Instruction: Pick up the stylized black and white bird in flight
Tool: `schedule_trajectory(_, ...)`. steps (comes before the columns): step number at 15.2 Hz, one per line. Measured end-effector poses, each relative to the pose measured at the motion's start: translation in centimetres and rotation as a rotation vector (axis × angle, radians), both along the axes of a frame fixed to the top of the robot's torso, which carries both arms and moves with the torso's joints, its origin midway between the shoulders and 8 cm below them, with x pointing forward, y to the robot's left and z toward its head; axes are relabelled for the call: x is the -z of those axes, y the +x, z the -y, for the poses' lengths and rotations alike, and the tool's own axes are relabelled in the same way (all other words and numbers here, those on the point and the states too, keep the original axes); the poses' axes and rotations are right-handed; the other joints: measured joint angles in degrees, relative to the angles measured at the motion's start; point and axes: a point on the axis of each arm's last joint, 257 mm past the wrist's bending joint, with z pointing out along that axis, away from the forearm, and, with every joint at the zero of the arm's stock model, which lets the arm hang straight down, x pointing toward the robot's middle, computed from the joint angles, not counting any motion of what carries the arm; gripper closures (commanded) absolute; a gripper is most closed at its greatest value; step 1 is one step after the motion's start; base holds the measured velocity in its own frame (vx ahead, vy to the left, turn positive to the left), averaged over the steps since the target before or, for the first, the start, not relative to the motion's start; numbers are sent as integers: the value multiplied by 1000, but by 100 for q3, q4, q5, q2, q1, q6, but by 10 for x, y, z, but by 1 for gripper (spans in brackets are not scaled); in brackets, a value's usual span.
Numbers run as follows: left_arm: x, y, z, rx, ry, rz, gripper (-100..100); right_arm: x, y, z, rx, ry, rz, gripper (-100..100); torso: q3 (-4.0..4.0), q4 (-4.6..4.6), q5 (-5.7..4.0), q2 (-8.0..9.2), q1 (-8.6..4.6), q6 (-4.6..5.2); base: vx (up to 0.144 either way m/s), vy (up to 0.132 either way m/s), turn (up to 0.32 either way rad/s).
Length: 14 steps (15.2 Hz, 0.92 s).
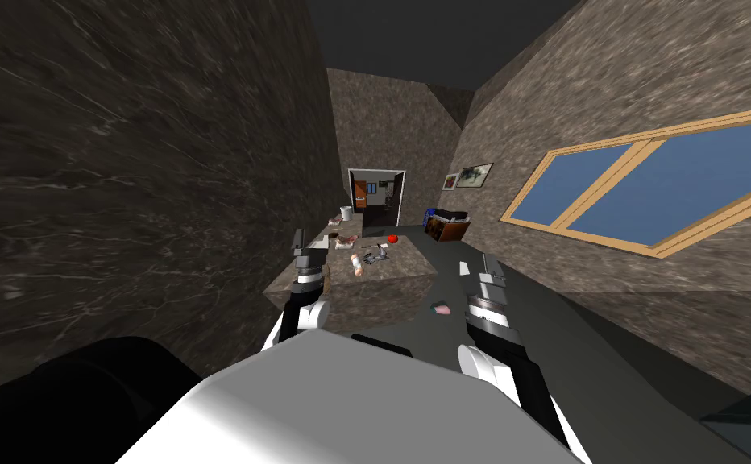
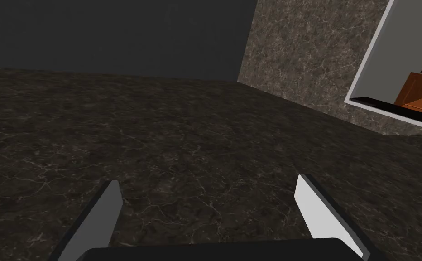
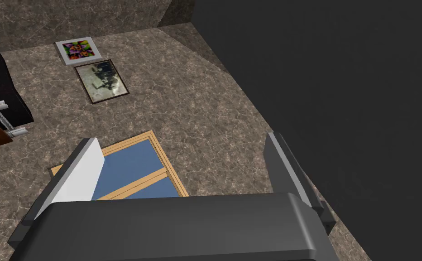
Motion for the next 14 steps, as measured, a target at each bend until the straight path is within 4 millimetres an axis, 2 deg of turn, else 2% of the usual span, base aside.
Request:
schedule_trajectory(5,8,16,8,49,60,-53,-100,0,0,0,0,0,0,0,4,2,0,8,2,1,-20,-2,-36)
schedule_trajectory(14,38,66,9,116,109,-210,-100,0,0,0,0,0,0,0,5,2,0,10,-2,2,-31,-10,-54)
